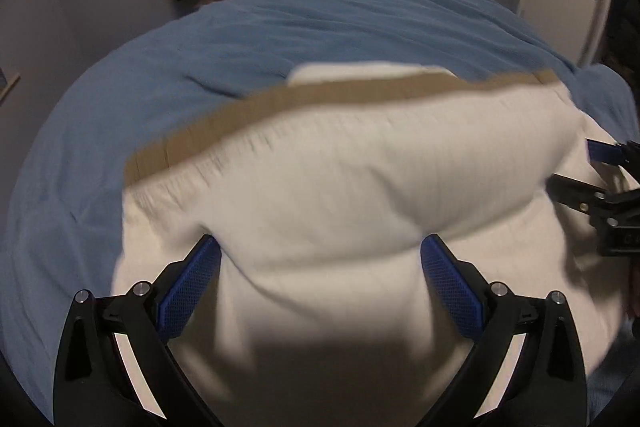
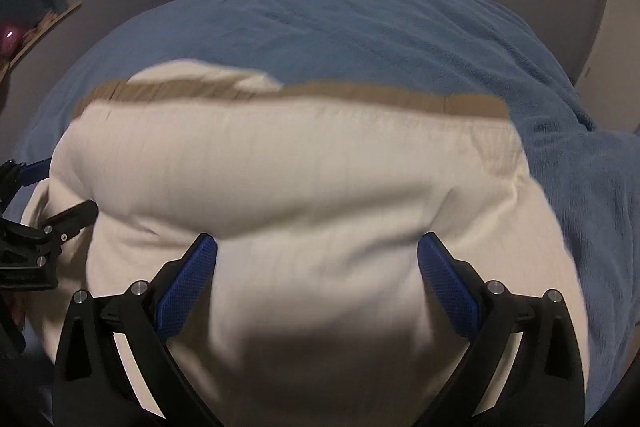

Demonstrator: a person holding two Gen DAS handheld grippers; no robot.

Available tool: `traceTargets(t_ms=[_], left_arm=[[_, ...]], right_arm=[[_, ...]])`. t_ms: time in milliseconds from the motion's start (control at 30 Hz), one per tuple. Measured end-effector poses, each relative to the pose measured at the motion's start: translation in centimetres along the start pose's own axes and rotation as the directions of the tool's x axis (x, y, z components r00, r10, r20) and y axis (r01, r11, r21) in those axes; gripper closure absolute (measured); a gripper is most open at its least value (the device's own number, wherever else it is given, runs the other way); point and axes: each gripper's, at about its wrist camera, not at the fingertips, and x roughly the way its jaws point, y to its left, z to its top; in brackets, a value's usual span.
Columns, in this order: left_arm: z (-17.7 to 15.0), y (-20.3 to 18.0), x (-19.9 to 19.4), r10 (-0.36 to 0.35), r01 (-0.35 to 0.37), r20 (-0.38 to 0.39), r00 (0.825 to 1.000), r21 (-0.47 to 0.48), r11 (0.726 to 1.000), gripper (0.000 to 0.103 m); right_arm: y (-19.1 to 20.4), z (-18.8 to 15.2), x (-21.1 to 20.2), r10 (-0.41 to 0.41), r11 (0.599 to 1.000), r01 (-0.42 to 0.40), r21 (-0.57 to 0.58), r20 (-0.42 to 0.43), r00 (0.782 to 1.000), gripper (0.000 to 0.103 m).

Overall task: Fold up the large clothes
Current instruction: 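Press both open tools along the folded brown-lined hem to flatten it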

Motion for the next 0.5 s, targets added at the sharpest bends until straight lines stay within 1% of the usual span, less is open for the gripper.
traceTargets(t_ms=[100, 133, 167, 200, 267, 333, 367, 500], left_arm=[[1.6, 0.7, 1.3, 0.019, -0.019, -0.022, 1.0, -0.026, 0.999, 0.005], [1.8, 1.1, 1.9, 0.008, -0.01, -0.037, 0.999, -0.051, 0.999, 0.005], [1.9, 1.4, 2.6, -0.014, 0.01, -0.056, 0.998, -0.07, 0.997, 0.005], [1.8, 1.8, 3.7, -0.06, 0.051, -0.092, 0.994, -0.102, 0.993, 0.005], [1.5, 2.6, 5.1, -0.131, 0.111, -0.124, 0.984, -0.157, 0.981, 0.005], [0.9, 3.1, 5.7, -0.176, 0.153, -0.12, 0.977, -0.181, 0.971, 0.005], [0.5, 3.0, 5.8, -0.184, 0.162, -0.113, 0.977, -0.178, 0.971, 0.005], [0.0, 2.7, 6.5, -0.174, 0.156, -0.107, 0.979, -0.158, 0.975, 0.005]], right_arm=[[-1.2, 1.9, 1.7, 0.005, 0.999, -0.004, 0.054, -0.018, 1.0, 0.007], [-1.5, 2.1, 2.0, -0.001, 0.998, 0.002, 0.065, -0.019, 1.0, 0.007], [-1.9, 2.3, 2.5, -0.004, 0.997, 0.005, 0.082, -0.021, 1.0, 0.007], [-2.3, 2.3, 3.1, 0.002, 0.995, 0.001, 0.103, -0.03, 1.0, 0.007], [-3.1, 1.9, 4.1, 0.023, 0.991, -0.016, 0.135, -0.046, 0.999, 0.007], [-3.5, 1.1, 4.8, 0.039, 0.989, -0.034, 0.144, -0.033, 0.999, 0.006], [-3.5, 0.7, 5.0, 0.038, 0.989, -0.035, 0.141, -0.021, 0.999, 0.006], [-2.8, -0.4, 5.7, -0.002, 0.994, 0.003, 0.108, -0.005, 1.0, 0.006]])
